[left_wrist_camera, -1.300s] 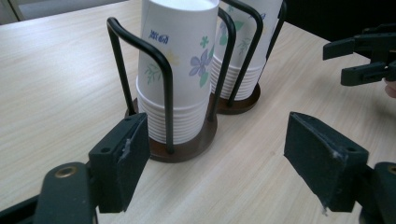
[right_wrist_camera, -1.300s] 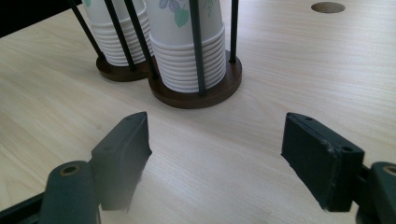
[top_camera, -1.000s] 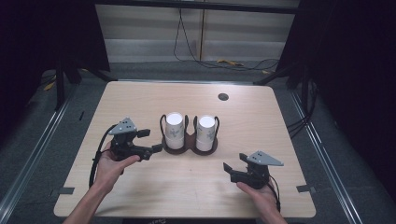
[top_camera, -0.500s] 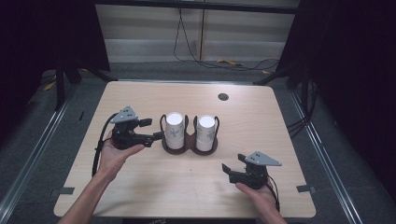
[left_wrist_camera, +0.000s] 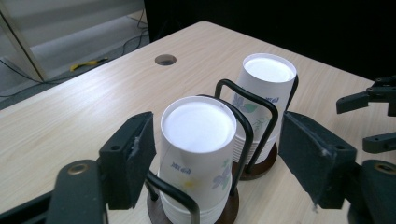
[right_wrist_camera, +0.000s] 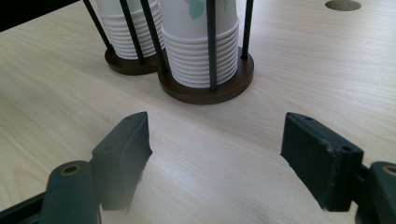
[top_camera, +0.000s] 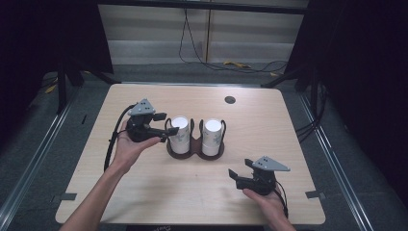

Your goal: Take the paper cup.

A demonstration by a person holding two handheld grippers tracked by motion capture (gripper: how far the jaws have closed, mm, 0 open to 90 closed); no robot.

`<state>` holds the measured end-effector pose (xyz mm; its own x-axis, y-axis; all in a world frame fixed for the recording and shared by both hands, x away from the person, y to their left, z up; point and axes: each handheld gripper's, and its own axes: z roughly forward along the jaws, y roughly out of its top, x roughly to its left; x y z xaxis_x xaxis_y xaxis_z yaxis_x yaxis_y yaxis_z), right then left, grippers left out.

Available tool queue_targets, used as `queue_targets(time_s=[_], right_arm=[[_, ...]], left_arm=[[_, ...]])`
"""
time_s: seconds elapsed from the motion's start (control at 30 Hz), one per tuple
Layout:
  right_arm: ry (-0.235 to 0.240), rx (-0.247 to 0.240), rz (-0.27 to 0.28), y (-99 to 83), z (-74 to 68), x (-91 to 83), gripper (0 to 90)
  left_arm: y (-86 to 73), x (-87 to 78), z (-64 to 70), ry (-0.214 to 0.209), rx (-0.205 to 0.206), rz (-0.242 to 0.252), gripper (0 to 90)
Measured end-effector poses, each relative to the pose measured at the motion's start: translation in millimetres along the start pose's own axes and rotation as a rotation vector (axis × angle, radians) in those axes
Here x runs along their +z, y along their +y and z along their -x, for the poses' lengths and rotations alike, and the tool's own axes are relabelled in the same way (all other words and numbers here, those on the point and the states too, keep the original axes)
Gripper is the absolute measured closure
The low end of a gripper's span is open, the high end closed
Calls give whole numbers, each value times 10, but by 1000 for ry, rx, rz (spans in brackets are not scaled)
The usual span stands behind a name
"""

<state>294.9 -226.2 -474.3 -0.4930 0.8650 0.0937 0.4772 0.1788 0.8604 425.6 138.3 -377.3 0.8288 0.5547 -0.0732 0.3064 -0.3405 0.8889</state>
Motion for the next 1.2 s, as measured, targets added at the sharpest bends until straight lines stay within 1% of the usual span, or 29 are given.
queue_targets(time_s=[0.07,0.1,0.17,0.23,0.27,0.3,0.37,0.47,0.53,0.57,0.6,0.63,0.67,0.7,0.73,0.8,0.83,0.9,0.93,0.97,1.03,1.13,1.2], right_arm=[[2,0,-2,-1,-7,-2,238],[2,-5,-3,-2,-9,-3,239],[8,0,-1,-3,-16,-8,239],[11,1,-1,-3,-25,-11,239],[16,4,1,-4,-27,-10,239],[24,11,2,-5,-30,-12,239],[24,-3,0,-5,-41,-21,239],[29,-5,7,-2,-51,-34,239],[29,-5,6,-3,-50,-35,239],[26,-1,5,-3,-49,-34,239],[28,-2,5,-3,-46,-34,239],[25,-4,4,-2,-46,-36,239],[26,-11,4,-3,-42,-38,239],[24,-12,4,-2,-42,-39,239],[23,-13,3,-1,-40,-41,239],[23,-14,3,-1,-36,-42,239],[23,-14,2,-1,-34,-43,239],[23,-16,4,-1,-34,-44,239],[24,-15,3,-1,-35,-43,239],[23,-17,3,-2,-34,-42,239],[23,-16,1,-3,-31,-40,239],[25,-17,1,-2,-30,-40,239],[25,-15,2,-2,-30,-41,239]], left_arm=[[44,46,11,4,8,-20,279],[66,67,14,1,5,-23,280],[87,104,2,1,2,-31,282],[94,138,-18,0,-5,-36,280],[95,160,-27,1,-14,-41,280],[96,186,-45,4,-14,-51,280],[94,220,-70,11,-25,-54,289],[92,279,-94,15,-19,-74,291],[92,302,-107,3,-30,-84,291],[92,312,-106,7,-32,-85,288],[92,321,-104,1,-38,-90,276],[95,331,-100,-2,-37,-102,264],[97,341,-93,5,-30,-116,264],[102,350,-94,18,-19,-123,266],[107,357,-101,26,-17,-125,272],[116,383,-119,21,-22,-128,288],[120,399,-124,14,-12,-143,299],[122,416,-113,8,-7,-150,319],[124,421,-111,7,-3,-153,352],[127,427,-109,9,-4,-156,354],[132,440,-111,2,1,-159,345],[148,455,-108,11,2,-175,325],[154,470,-107,11,-2,-173,317]])
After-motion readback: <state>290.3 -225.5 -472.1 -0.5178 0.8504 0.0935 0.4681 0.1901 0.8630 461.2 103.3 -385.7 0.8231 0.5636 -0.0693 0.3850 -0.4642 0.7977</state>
